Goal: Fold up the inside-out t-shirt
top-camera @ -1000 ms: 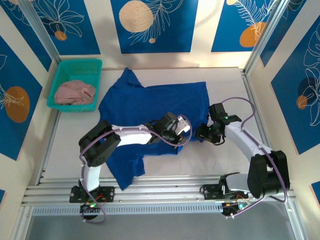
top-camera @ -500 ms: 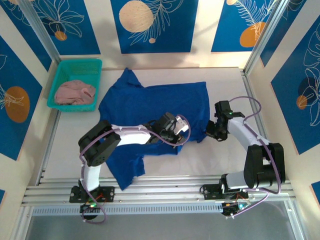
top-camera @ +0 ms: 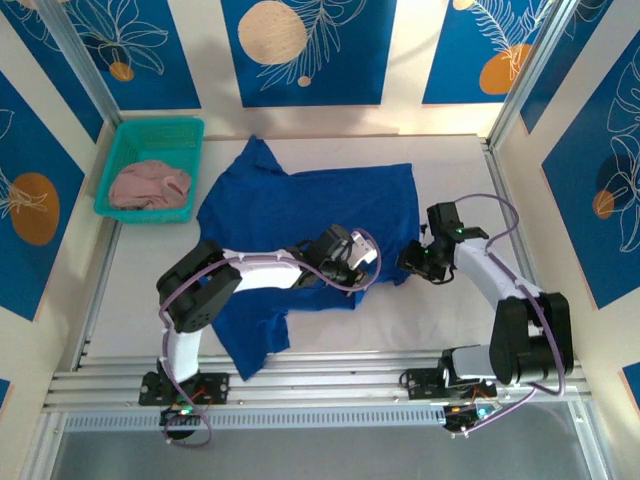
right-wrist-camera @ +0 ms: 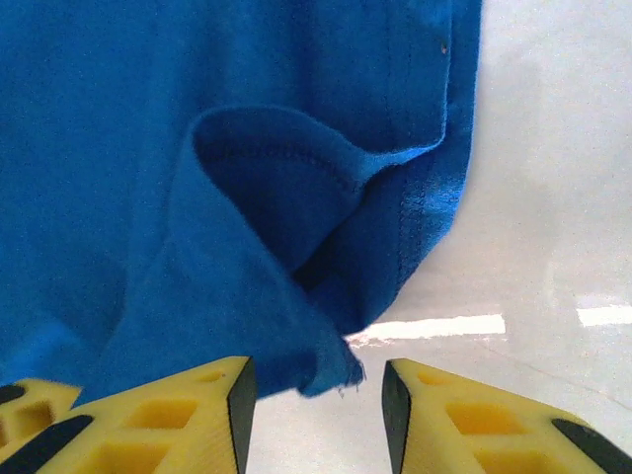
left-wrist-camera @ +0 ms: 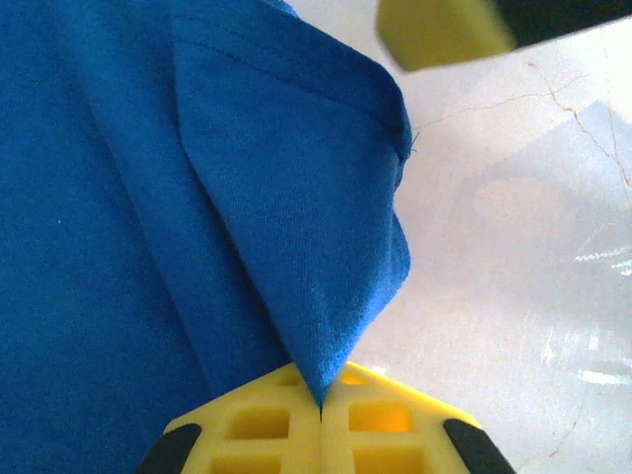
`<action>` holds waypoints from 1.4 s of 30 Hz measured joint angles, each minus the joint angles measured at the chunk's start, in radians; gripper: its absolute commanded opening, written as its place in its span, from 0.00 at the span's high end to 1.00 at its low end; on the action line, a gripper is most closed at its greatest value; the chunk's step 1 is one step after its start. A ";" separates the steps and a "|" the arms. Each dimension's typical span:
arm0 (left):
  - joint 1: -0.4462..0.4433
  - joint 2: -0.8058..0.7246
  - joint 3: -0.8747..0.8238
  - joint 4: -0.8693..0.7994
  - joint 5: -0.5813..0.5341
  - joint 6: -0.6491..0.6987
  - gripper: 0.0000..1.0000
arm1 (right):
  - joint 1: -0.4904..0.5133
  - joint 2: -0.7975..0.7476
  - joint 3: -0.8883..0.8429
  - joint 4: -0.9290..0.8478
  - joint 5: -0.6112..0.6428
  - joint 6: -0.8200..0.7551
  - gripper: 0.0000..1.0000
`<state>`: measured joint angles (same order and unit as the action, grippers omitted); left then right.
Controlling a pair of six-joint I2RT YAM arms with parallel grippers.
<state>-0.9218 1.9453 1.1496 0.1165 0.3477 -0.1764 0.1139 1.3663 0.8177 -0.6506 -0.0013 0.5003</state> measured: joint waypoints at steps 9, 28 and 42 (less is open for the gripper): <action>0.000 0.000 0.000 0.000 0.001 -0.001 1.00 | 0.024 0.132 0.035 0.011 0.034 -0.018 0.87; -0.004 0.035 0.070 0.033 0.023 0.002 1.00 | -0.150 -0.224 0.119 -0.093 -0.244 -0.149 1.00; -0.013 0.055 0.081 0.030 0.027 0.002 0.91 | -0.219 -0.146 0.109 -0.091 -0.290 -0.173 1.00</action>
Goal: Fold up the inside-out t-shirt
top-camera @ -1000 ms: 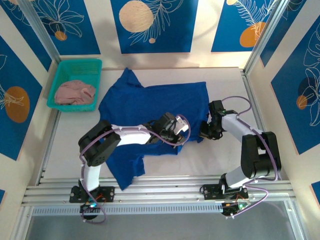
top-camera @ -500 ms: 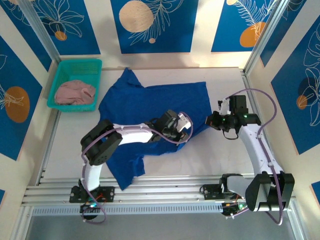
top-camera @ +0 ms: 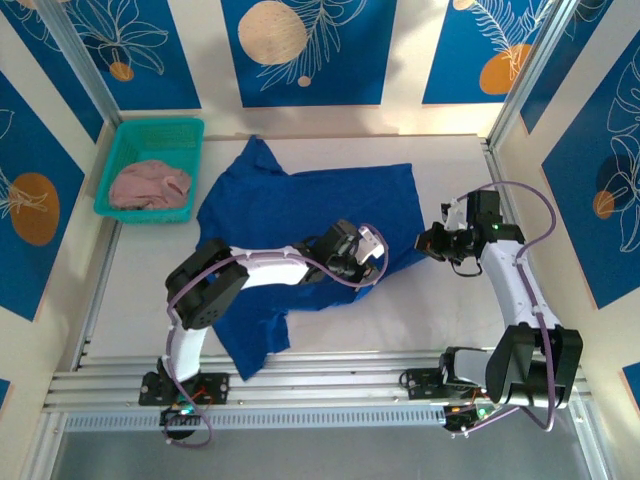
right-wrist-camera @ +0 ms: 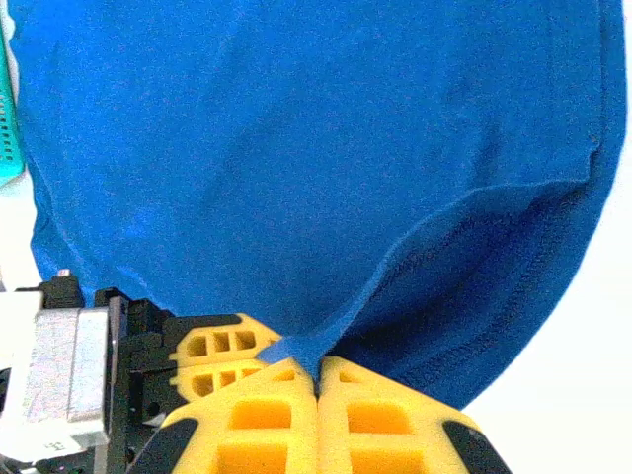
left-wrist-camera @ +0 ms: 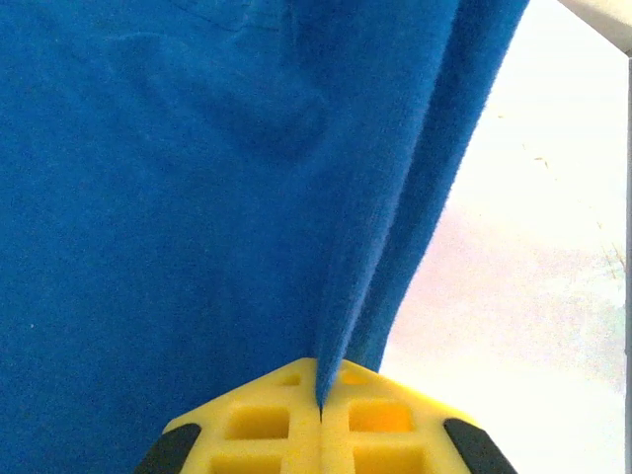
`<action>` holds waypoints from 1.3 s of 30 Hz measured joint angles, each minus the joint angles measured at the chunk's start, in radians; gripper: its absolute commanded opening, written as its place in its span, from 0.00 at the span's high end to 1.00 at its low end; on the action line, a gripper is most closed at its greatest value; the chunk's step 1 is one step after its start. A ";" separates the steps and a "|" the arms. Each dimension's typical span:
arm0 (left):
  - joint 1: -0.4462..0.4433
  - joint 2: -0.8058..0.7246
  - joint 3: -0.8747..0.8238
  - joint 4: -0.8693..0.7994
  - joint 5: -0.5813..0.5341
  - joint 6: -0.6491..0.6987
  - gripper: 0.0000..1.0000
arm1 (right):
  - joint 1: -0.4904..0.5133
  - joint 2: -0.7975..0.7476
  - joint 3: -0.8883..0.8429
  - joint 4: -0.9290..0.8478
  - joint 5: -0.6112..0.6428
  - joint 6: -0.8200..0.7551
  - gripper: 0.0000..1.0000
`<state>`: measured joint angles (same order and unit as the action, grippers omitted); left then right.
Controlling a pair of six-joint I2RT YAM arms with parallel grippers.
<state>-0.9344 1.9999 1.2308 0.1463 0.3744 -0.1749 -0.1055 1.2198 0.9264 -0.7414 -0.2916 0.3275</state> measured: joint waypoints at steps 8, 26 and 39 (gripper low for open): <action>0.000 -0.016 -0.016 -0.009 -0.001 -0.002 0.60 | -0.001 0.014 -0.005 0.012 0.042 0.001 1.00; 0.001 -0.449 -0.259 -0.288 -0.307 -0.088 0.49 | 0.037 0.028 -0.048 0.023 0.109 0.031 1.00; 0.113 -1.046 -0.610 -1.004 -0.561 -0.590 0.45 | 0.088 0.012 -0.059 0.042 0.101 0.031 1.00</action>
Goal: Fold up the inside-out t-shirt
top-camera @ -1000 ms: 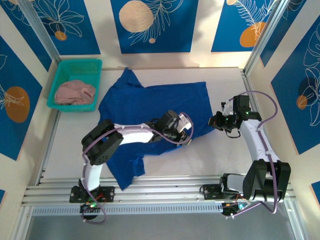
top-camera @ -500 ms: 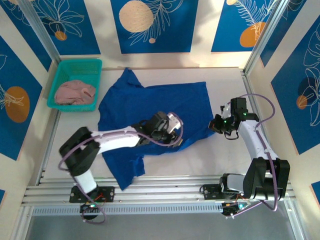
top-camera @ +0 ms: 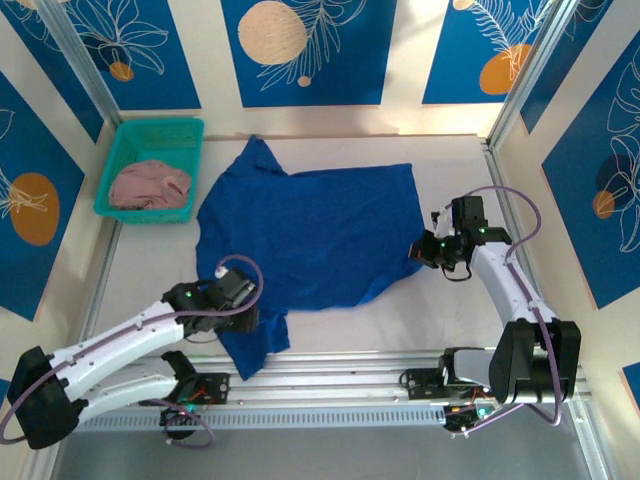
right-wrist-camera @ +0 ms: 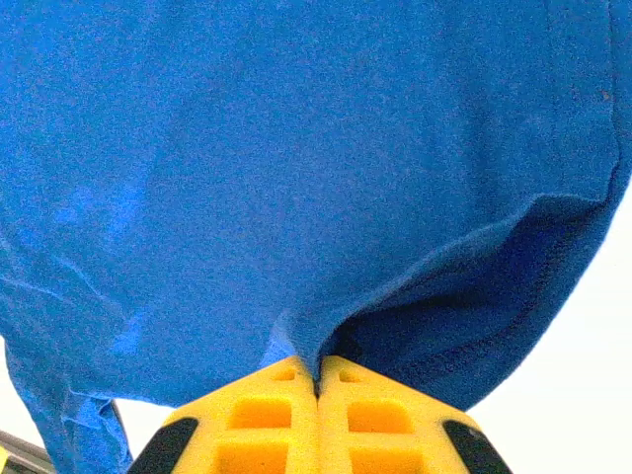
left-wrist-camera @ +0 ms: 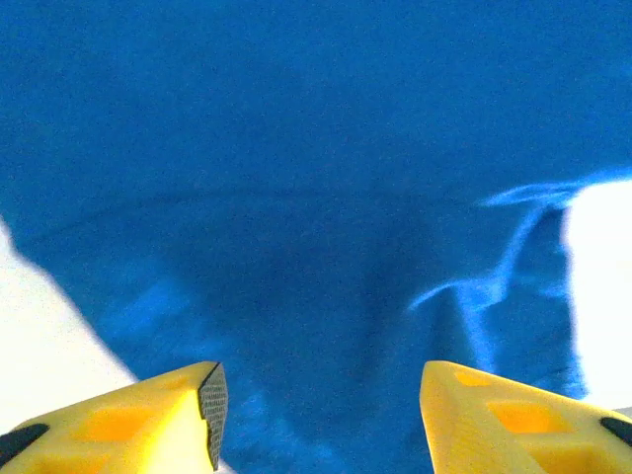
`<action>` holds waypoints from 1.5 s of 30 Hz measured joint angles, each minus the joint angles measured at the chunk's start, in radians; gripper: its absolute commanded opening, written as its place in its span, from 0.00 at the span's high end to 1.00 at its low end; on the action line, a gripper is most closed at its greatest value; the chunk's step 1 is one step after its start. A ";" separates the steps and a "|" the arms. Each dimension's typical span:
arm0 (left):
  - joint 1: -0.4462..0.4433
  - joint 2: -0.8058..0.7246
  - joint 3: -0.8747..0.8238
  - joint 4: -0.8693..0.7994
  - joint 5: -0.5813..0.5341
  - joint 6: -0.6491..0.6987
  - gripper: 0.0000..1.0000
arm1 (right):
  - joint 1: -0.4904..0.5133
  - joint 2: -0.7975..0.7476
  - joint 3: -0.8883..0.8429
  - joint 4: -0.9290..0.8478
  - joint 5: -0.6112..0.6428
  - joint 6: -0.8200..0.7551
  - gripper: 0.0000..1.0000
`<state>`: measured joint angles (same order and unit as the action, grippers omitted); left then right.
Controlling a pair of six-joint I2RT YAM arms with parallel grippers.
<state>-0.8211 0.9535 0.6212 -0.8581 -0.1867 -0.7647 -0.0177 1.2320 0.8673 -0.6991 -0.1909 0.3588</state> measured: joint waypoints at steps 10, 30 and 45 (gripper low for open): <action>0.186 0.327 -0.009 0.300 0.134 0.103 0.44 | 0.001 0.003 0.000 0.010 -0.006 0.000 1.00; 0.211 0.754 0.448 0.537 0.212 0.319 0.39 | -0.068 0.107 0.075 0.041 0.072 0.007 1.00; 0.212 0.272 -0.030 0.322 0.221 0.174 0.41 | -0.054 0.107 0.073 0.042 0.068 0.007 1.00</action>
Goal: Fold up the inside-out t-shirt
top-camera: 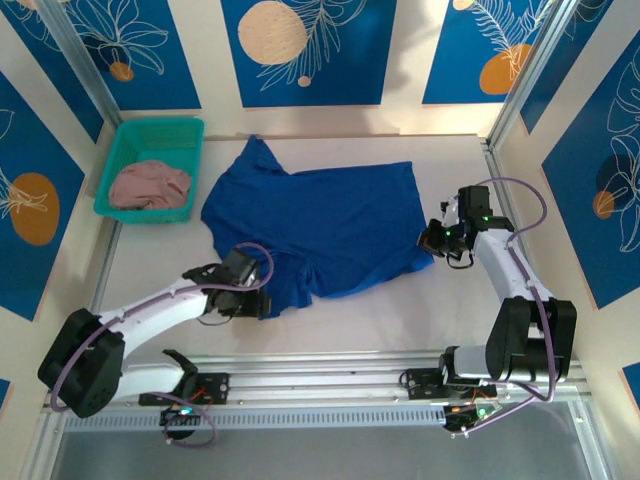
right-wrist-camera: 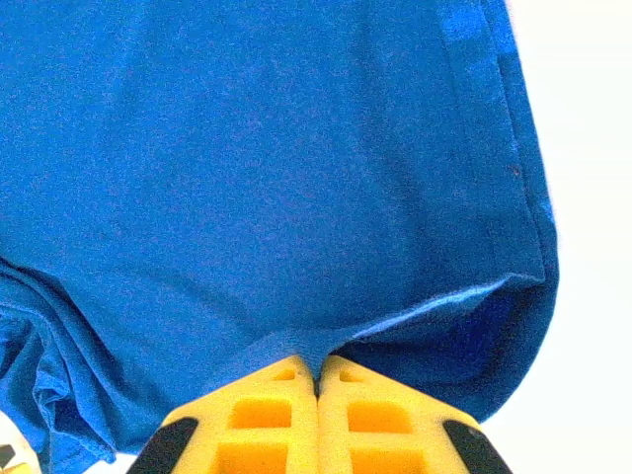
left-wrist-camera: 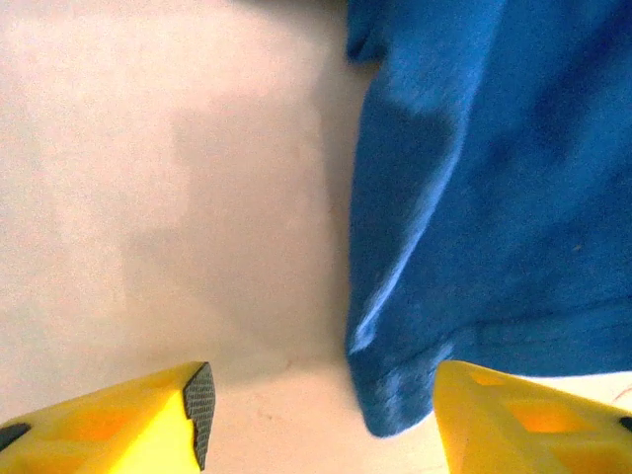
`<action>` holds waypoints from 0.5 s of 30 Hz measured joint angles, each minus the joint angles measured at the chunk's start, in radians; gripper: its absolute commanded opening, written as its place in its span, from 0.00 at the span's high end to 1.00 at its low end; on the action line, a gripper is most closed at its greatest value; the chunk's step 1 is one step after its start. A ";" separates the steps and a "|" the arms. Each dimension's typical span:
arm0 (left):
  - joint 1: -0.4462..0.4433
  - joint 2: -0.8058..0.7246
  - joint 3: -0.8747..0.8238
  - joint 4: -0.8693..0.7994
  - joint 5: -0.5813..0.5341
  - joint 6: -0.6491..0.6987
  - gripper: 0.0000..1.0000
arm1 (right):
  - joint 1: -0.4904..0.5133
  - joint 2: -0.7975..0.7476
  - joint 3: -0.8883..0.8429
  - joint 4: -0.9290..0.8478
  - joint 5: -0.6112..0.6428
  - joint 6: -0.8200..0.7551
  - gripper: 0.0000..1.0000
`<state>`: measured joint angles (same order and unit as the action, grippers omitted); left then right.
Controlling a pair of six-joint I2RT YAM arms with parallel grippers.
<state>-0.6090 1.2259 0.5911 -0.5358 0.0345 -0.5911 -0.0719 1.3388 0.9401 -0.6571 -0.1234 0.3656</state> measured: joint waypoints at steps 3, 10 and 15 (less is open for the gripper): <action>-0.003 0.011 -0.001 0.008 0.025 -0.010 0.43 | 0.000 0.000 0.000 0.004 0.000 0.000 1.00; -0.027 0.061 -0.001 0.038 0.052 -0.019 0.55 | 0.000 0.000 0.000 0.007 -0.007 0.000 1.00; -0.054 0.089 0.007 0.031 0.011 -0.023 0.73 | 0.000 0.000 0.000 0.007 -0.007 0.000 1.00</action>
<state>-0.6632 1.3144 0.5980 -0.5045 0.0460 -0.6144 -0.0715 1.3388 0.9398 -0.6502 -0.1307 0.3656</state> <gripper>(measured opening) 0.331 0.057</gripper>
